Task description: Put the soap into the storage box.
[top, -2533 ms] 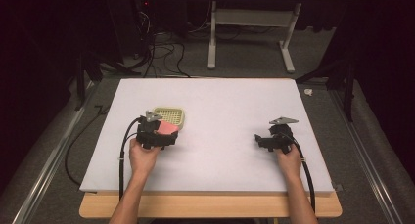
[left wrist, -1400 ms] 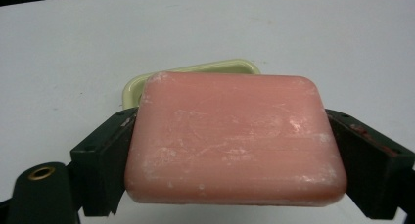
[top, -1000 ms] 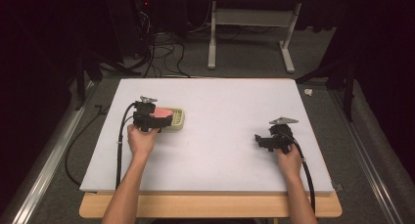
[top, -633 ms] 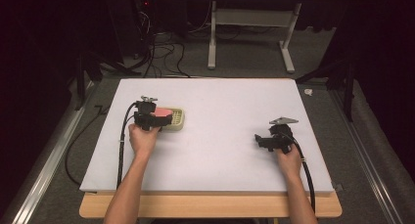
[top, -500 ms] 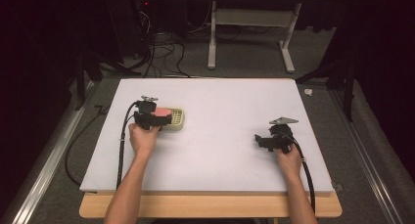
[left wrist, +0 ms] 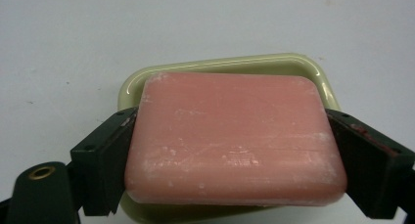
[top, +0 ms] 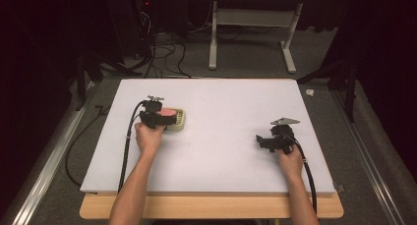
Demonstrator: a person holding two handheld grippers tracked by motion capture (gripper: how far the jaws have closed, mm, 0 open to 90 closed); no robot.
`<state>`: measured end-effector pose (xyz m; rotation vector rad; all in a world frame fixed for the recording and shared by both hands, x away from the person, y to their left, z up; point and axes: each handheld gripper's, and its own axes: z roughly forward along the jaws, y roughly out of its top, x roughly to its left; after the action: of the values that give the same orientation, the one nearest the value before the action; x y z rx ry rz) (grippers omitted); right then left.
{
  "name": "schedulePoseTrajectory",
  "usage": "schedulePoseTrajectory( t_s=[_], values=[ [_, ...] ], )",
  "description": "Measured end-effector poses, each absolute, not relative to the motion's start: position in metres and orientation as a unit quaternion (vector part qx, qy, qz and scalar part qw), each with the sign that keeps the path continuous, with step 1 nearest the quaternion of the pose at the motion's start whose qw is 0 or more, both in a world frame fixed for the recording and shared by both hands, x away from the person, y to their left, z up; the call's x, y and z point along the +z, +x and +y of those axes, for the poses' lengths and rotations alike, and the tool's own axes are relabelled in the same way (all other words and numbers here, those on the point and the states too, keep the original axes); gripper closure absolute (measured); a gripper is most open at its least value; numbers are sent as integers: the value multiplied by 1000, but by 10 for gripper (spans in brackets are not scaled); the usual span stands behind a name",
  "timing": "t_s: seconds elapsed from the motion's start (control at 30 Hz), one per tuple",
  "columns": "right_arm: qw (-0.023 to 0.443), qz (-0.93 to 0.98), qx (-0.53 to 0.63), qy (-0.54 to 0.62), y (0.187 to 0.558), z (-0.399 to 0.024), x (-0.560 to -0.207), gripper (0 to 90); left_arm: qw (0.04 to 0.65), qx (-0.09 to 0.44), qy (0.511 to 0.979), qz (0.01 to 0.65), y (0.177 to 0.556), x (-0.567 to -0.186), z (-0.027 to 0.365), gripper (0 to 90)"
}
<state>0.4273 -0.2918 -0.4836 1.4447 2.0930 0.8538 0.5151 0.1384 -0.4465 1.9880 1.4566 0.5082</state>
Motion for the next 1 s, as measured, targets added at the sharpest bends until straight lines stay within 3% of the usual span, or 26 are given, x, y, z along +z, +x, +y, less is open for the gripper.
schedulePoseTrajectory(
  t_s=[0.47,1.0],
  values=[
    [228,761,310,522,427,-292,-484,164,313,176,744,563,522,-456,134,138],
    [228,760,310,524,427,-292,-484,164,314,207,740,558,518,-451,132,123]
  ],
)
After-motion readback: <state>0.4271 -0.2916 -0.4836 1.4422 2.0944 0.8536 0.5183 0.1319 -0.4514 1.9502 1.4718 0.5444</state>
